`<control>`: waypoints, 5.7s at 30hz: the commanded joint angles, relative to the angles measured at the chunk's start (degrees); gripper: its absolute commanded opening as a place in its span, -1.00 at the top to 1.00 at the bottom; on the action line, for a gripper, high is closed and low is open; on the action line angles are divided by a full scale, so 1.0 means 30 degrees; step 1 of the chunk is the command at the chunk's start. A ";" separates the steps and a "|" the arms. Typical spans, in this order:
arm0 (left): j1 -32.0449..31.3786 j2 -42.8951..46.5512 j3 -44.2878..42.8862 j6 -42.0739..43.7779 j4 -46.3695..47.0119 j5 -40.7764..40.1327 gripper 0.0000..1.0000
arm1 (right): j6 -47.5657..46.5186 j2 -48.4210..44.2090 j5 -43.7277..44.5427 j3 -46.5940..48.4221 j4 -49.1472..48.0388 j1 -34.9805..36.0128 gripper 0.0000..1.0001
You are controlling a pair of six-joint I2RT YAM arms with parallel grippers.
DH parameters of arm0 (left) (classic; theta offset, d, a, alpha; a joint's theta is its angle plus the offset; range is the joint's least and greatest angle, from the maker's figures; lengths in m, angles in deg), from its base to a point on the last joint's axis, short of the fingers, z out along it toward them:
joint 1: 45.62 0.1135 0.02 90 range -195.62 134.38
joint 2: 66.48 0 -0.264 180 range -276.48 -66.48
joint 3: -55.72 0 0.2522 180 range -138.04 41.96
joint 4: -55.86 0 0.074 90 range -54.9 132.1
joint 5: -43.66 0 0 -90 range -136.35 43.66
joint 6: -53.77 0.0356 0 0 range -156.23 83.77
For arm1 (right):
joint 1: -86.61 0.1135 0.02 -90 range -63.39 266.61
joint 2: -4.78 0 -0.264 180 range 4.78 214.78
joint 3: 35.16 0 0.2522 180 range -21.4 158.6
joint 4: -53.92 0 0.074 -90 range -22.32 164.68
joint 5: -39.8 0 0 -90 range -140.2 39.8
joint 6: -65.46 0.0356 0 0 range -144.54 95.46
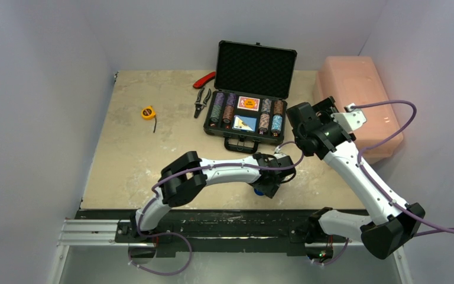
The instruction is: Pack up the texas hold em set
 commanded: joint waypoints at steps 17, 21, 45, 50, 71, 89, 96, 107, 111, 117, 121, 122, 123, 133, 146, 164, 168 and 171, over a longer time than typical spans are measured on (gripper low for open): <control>-0.0040 -0.0964 -0.1143 -0.0445 -0.0728 -0.0333 0.07 | -0.0145 -0.0077 0.0893 -0.0341 -0.0770 0.0234 -0.98; -0.0040 -0.1052 -0.1182 -0.0431 -0.0693 -0.0283 0.20 | -0.0197 -0.0046 0.0886 -0.0341 -0.0803 0.0234 -0.98; -0.0040 0.0086 0.0108 -0.0384 0.0313 -0.0518 1.00 | -0.0527 0.0012 0.0886 -0.0459 -0.1154 0.0377 -0.98; -0.0040 0.0550 0.0490 -0.0422 0.0573 -0.0670 1.00 | -0.0498 0.0012 0.0921 -0.0459 -0.1124 0.0384 -0.98; -0.0040 0.2588 0.1165 -0.0698 0.0097 -0.2115 1.00 | 0.0980 0.0129 0.1530 -0.0048 0.0274 0.0354 -0.98; 0.0187 0.4191 0.1432 -0.0731 -0.1330 -0.3955 1.00 | 0.2723 -0.0216 0.2153 0.0069 0.1506 0.0340 -0.97; 0.1024 0.4983 0.1901 -0.0347 -0.1149 -0.4083 1.00 | 0.2930 -0.0310 0.2095 -0.0019 0.1556 0.0354 -0.96; 0.3165 0.5650 0.1611 0.0795 -0.0962 -0.3639 1.00 | 0.3016 -0.0398 0.2065 -0.0222 0.1480 0.0331 -0.95; 0.3788 0.5376 0.0682 0.1492 -0.1120 -0.3528 1.00 | 0.2991 -0.0427 0.2034 -0.0326 0.1384 0.0351 -0.95; 0.4408 0.4142 -0.1475 0.2222 -0.1642 -0.3433 1.00 | 0.2848 -0.0369 0.1949 -0.0396 0.1249 0.0355 -0.95; 0.4926 0.3371 -0.2850 0.2550 -0.1727 -0.2991 1.00 | 0.2644 -0.0369 0.1862 -0.0473 0.1080 0.0355 -0.95; 0.5067 0.3149 -0.3240 0.2593 -0.1862 -0.2840 1.00 | 0.2616 -0.0369 0.1860 -0.0486 0.1048 0.0352 -0.95; 0.5238 0.2920 -0.3674 0.2642 -0.1988 -0.2715 1.00 | 0.2546 -0.0369 0.1835 -0.0502 0.0938 0.0340 -0.95; 0.6457 0.0793 -0.7564 0.3515 -0.3162 -0.2175 1.00 | 0.1731 -0.0369 0.1600 -0.0859 0.0087 0.0347 -0.95; 0.7108 -0.1908 -1.2231 0.4370 -0.4116 -0.1363 1.00 | 0.1554 -0.0369 0.1611 -0.1022 -0.0165 0.0406 -0.95; 0.8547 -0.3610 -1.3626 0.4947 -0.3527 -0.0223 1.00 | 0.1554 -0.0457 0.1903 -0.1118 -0.0165 0.0804 -0.97; 0.8767 -0.3808 -1.3619 0.5075 -0.3501 -0.0132 1.00 | 0.1554 -0.0485 0.1947 -0.1132 -0.0164 0.0838 -0.97; 0.8945 -0.3939 -1.3592 0.5106 -0.3430 0.0029 1.00 | 0.1554 -0.0486 0.1948 -0.1161 -0.0159 0.0861 -0.97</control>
